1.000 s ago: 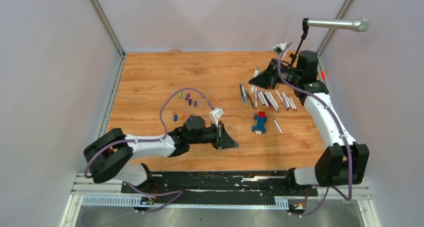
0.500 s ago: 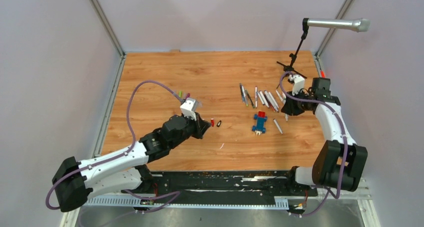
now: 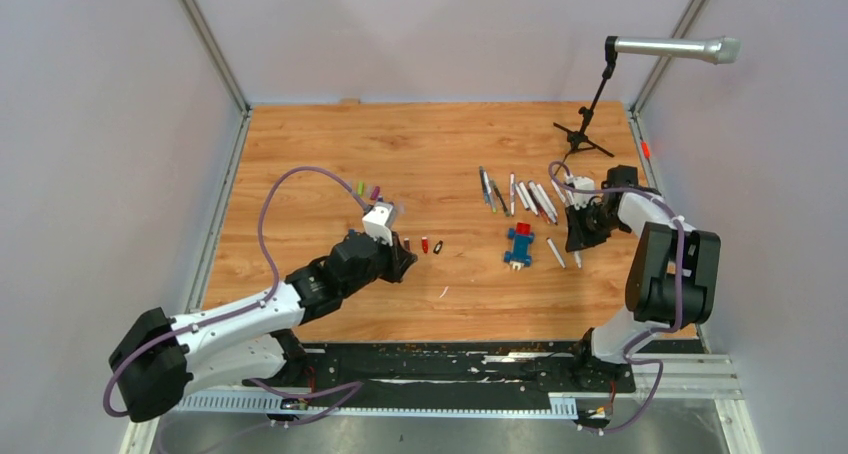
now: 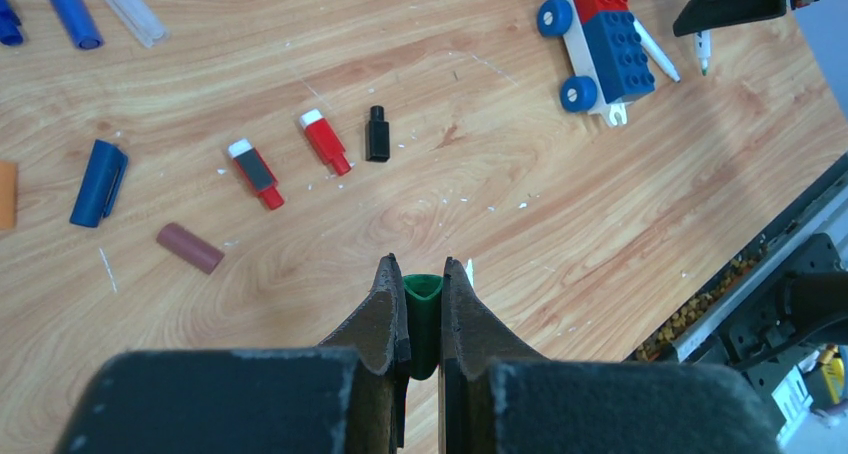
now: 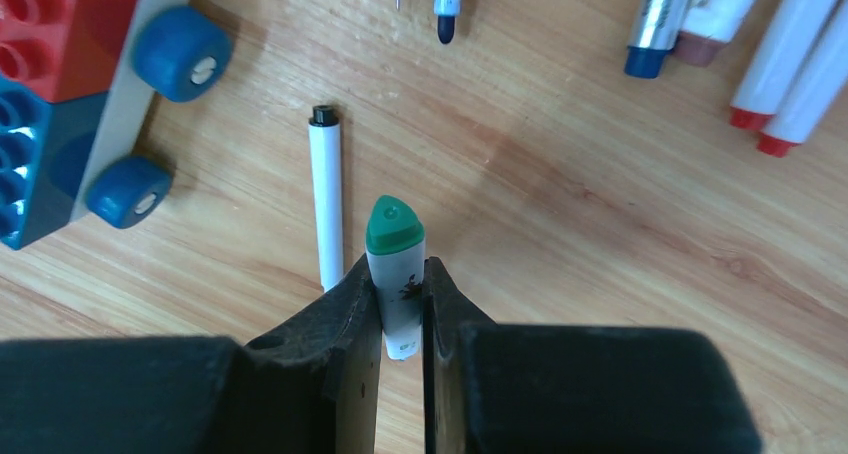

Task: Open the pen caps
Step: Place the pen at the center of the board.

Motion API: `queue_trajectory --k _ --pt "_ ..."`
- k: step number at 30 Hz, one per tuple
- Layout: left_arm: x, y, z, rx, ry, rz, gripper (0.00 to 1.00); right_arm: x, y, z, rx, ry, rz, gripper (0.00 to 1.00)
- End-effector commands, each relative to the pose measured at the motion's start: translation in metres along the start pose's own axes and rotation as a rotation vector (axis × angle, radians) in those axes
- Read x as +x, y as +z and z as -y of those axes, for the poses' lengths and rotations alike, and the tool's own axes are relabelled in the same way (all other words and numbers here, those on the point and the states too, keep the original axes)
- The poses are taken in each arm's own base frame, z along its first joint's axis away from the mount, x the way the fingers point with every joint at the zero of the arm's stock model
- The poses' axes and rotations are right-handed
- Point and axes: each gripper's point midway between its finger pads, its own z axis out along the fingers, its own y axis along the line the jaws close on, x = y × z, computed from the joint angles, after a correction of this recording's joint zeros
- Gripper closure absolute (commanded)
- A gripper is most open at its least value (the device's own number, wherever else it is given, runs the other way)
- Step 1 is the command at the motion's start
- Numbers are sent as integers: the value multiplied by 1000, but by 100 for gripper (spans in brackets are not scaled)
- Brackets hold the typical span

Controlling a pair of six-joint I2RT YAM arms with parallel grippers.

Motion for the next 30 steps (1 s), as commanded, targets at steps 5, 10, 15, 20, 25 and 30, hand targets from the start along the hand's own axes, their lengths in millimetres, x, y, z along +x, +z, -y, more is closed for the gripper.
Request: queue_trajectory --k 5,10,15,20,25,30 --pt "-13 8 16 49 -19 23 100 7 9 8 -10 7 -64 82" --pt "-10 13 21 70 -19 -4 100 11 13 7 -20 28 -87 76" --pt "-7 20 26 83 -24 -29 100 12 12 6 -24 34 -90 72" --pt "-6 27 31 93 -19 -47 100 7 5 5 -14 25 -68 71" --pt "-3 41 35 78 7 -108 100 -3 -9 -4 -32 -3 -7 70" --pt "2 57 36 48 28 -165 100 -13 -29 -12 -32 -35 81 67"
